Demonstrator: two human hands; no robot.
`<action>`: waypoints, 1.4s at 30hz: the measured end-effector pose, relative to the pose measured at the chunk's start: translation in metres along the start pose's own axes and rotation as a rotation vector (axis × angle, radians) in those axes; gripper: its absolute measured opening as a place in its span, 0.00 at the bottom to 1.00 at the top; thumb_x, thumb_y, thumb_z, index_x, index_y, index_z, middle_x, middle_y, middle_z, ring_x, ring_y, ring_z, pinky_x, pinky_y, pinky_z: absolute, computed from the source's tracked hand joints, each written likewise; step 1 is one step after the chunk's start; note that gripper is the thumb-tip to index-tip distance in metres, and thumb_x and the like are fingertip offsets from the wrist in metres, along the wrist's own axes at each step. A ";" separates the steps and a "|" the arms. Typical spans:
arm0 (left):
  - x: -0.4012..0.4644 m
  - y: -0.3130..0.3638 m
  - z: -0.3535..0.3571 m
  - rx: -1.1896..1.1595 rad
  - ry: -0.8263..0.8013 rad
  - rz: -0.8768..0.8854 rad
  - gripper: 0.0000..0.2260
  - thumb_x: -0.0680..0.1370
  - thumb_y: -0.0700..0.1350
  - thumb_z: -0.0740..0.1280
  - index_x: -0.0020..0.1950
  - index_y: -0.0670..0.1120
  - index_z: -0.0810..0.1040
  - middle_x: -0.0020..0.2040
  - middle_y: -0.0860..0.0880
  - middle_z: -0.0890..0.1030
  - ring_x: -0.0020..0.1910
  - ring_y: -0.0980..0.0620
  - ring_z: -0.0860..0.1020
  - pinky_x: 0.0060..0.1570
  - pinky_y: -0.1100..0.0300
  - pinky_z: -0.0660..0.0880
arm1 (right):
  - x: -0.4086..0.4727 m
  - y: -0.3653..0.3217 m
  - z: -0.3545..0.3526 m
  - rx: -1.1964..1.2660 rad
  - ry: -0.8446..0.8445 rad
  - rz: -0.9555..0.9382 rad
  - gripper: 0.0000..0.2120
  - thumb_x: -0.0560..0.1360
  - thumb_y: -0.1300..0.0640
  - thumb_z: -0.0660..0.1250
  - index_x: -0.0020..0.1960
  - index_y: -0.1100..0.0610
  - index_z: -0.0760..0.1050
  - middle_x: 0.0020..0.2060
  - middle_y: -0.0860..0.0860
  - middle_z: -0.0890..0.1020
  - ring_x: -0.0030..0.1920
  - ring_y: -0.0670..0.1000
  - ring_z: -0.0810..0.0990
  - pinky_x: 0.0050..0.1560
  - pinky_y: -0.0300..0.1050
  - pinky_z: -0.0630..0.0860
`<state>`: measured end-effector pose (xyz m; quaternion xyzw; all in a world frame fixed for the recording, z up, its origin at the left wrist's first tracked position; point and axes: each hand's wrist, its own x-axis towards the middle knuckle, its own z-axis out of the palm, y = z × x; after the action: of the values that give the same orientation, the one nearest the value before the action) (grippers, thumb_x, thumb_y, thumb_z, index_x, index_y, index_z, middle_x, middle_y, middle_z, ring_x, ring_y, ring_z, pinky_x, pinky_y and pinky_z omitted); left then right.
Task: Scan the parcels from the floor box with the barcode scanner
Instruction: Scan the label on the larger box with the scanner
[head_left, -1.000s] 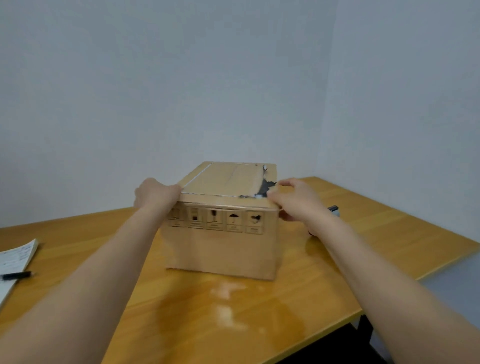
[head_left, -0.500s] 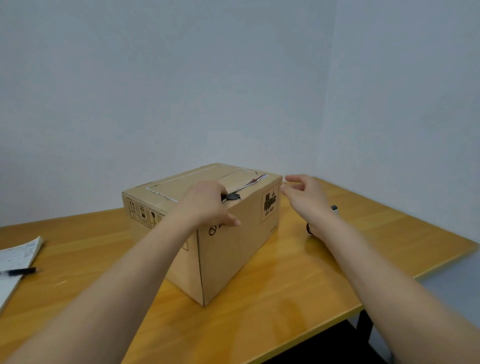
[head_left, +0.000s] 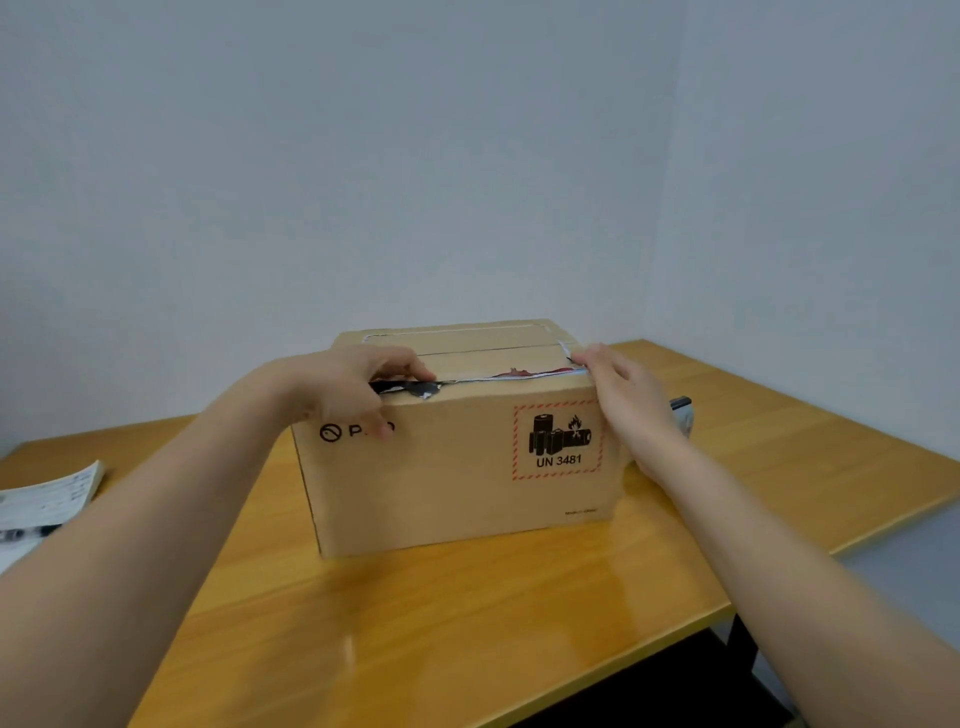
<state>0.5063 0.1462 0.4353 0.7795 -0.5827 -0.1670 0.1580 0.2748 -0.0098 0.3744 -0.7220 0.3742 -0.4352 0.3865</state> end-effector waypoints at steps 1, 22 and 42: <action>0.002 -0.006 0.002 -0.029 0.041 0.005 0.29 0.70 0.31 0.69 0.62 0.60 0.73 0.66 0.56 0.72 0.65 0.52 0.70 0.64 0.48 0.70 | -0.002 -0.002 0.000 -0.025 0.002 -0.033 0.19 0.81 0.44 0.54 0.61 0.49 0.80 0.61 0.41 0.76 0.66 0.45 0.71 0.60 0.41 0.67; 0.043 0.040 0.057 -0.157 0.549 -0.233 0.34 0.70 0.66 0.66 0.69 0.48 0.69 0.68 0.43 0.69 0.71 0.39 0.60 0.69 0.40 0.61 | 0.018 0.015 -0.011 -0.187 -0.065 -0.188 0.22 0.79 0.42 0.60 0.72 0.43 0.68 0.75 0.45 0.64 0.77 0.48 0.57 0.75 0.56 0.56; 0.057 0.029 0.025 0.323 0.614 -0.010 0.23 0.72 0.56 0.72 0.62 0.47 0.76 0.72 0.44 0.62 0.66 0.43 0.69 0.65 0.46 0.67 | -0.001 0.080 -0.050 -0.718 0.213 0.157 0.26 0.75 0.46 0.63 0.70 0.55 0.66 0.66 0.59 0.68 0.67 0.61 0.64 0.65 0.57 0.64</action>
<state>0.4858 0.0821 0.4210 0.8111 -0.5232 0.1690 0.1996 0.2121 -0.0543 0.3197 -0.7314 0.5949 -0.3180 0.0998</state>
